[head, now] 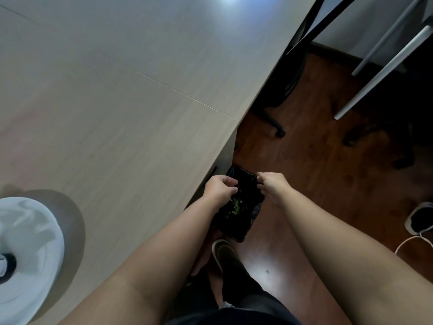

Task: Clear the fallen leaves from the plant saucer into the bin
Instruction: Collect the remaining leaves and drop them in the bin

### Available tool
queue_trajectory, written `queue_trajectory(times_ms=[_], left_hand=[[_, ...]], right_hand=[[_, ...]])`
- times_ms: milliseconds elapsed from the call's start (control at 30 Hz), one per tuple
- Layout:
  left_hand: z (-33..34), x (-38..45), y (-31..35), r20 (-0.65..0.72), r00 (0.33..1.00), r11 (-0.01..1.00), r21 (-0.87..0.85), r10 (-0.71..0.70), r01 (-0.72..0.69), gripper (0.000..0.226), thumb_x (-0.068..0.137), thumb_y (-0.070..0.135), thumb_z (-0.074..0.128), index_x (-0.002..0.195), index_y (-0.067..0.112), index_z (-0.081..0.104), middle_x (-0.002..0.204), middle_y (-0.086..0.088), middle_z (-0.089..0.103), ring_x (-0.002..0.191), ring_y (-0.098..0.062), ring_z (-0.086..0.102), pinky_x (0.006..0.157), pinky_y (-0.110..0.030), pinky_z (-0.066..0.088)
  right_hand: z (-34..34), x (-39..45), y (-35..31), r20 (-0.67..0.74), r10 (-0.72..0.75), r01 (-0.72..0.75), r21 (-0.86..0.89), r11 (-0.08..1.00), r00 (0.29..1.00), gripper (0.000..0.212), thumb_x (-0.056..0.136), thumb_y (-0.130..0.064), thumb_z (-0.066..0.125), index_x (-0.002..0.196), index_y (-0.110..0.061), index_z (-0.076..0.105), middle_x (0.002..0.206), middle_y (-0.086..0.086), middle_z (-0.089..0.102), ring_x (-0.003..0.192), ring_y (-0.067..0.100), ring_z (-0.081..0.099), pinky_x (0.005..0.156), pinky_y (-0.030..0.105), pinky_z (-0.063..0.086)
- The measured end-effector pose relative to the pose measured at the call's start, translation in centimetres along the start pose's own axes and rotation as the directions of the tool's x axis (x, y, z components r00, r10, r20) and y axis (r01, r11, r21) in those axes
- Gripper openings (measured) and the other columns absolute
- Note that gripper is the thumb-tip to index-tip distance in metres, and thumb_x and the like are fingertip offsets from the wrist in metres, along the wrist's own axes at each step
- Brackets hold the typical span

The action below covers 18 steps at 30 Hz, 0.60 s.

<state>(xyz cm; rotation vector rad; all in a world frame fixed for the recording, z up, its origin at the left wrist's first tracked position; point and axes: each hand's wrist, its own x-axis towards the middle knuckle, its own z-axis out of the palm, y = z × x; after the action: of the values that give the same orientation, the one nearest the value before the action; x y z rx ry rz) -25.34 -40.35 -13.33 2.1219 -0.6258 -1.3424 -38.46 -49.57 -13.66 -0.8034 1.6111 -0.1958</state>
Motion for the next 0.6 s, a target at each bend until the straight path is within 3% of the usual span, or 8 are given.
queue_trajectory(times_ms=[67, 200, 300, 400, 533, 600], left_hand=[[-0.2, -0.4, 0.0, -0.023, 1.0, 1.0, -0.022, 0.009, -0.009, 0.018, 0.084, 0.013, 0.07, 0.099, 0.023, 0.074, 0.1, 0.0, 0.073, 0.09, -0.016, 0.069, 0.085, -0.037, 0.06], [-1.1, -1.9, 0.2, -0.044, 0.998, 0.996, -0.077, 0.037, -0.04, 0.017, 0.079, 0.012, 0.072, 0.086, 0.028, 0.072, 0.092, 0.0, 0.074, 0.084, -0.017, 0.071, 0.083, -0.04, 0.061], [-2.3, -3.7, 0.1, -0.094, 0.995, 0.983, -0.175, 0.039, -0.055, 0.016, 0.076, 0.009, 0.074, 0.087, 0.02, 0.07, 0.088, -0.003, 0.075, 0.068, -0.014, 0.069, 0.067, -0.03, 0.061], [-4.6, -6.1, -0.5, -0.179, 0.983, 0.957, -0.28, 0.031, -0.081, 0.018, 0.075, 0.005, 0.076, 0.091, 0.011, 0.07, 0.081, -0.001, 0.073, 0.063, -0.009, 0.065, 0.05, -0.013, 0.049], [-8.5, -9.5, -3.3, -0.31, 0.95, 0.905, -0.412, -0.033, -0.104, 0.015, 0.075, 0.006, 0.079, 0.081, 0.015, 0.068, 0.071, -0.002, 0.069, 0.065, -0.017, 0.065, 0.062, -0.024, 0.054], [-10.3, -10.7, -4.9, -0.356, 0.93, 0.855, -0.505, -0.086, -0.114, 0.015, 0.08, 0.0, 0.074, 0.078, 0.012, 0.064, 0.068, -0.005, 0.067, 0.061, -0.017, 0.063, 0.06, -0.025, 0.055]], right_hand=[[0.1, -0.6, -0.3, 0.007, -0.025, 0.025, -0.012, 1.0, 1.0, 0.02, 0.086, -0.011, 0.056, 0.098, -0.005, 0.07, 0.126, 0.021, 0.063, 0.118, 0.037, 0.059, 0.099, 0.043, 0.05], [0.7, -2.0, -1.0, 0.037, -0.092, 0.093, -0.041, 0.995, 0.995, 0.032, 0.087, -0.008, 0.056, 0.115, 0.003, 0.066, 0.12, 0.021, 0.066, 0.115, 0.037, 0.061, 0.105, 0.047, 0.045], [1.4, -3.4, -1.6, 0.123, -0.153, 0.161, -0.057, 0.985, 0.981, 0.029, 0.091, -0.011, 0.054, 0.115, -0.002, 0.067, 0.095, 0.009, 0.067, 0.092, 0.024, 0.063, 0.088, 0.035, 0.052], [3.3, -5.5, -2.2, 0.212, -0.213, 0.232, -0.069, 0.97, 0.954, 0.026, 0.091, -0.011, 0.049, 0.108, -0.015, 0.067, 0.097, 0.006, 0.069, 0.085, 0.02, 0.063, 0.081, 0.031, 0.051], [7.9, -9.5, -2.7, 0.329, -0.321, 0.364, -0.079, 0.928, 0.888, 0.026, 0.09, -0.005, 0.045, 0.099, -0.014, 0.067, 0.079, 0.004, 0.067, 0.061, 0.013, 0.055, 0.059, 0.022, 0.045], [10.1, -11.2, -2.8, 0.413, -0.335, 0.413, -0.116, 0.903, 0.847, 0.025, 0.091, -0.005, 0.046, 0.099, -0.015, 0.068, 0.079, 0.004, 0.068, 0.061, 0.014, 0.055, 0.057, 0.022, 0.045]])
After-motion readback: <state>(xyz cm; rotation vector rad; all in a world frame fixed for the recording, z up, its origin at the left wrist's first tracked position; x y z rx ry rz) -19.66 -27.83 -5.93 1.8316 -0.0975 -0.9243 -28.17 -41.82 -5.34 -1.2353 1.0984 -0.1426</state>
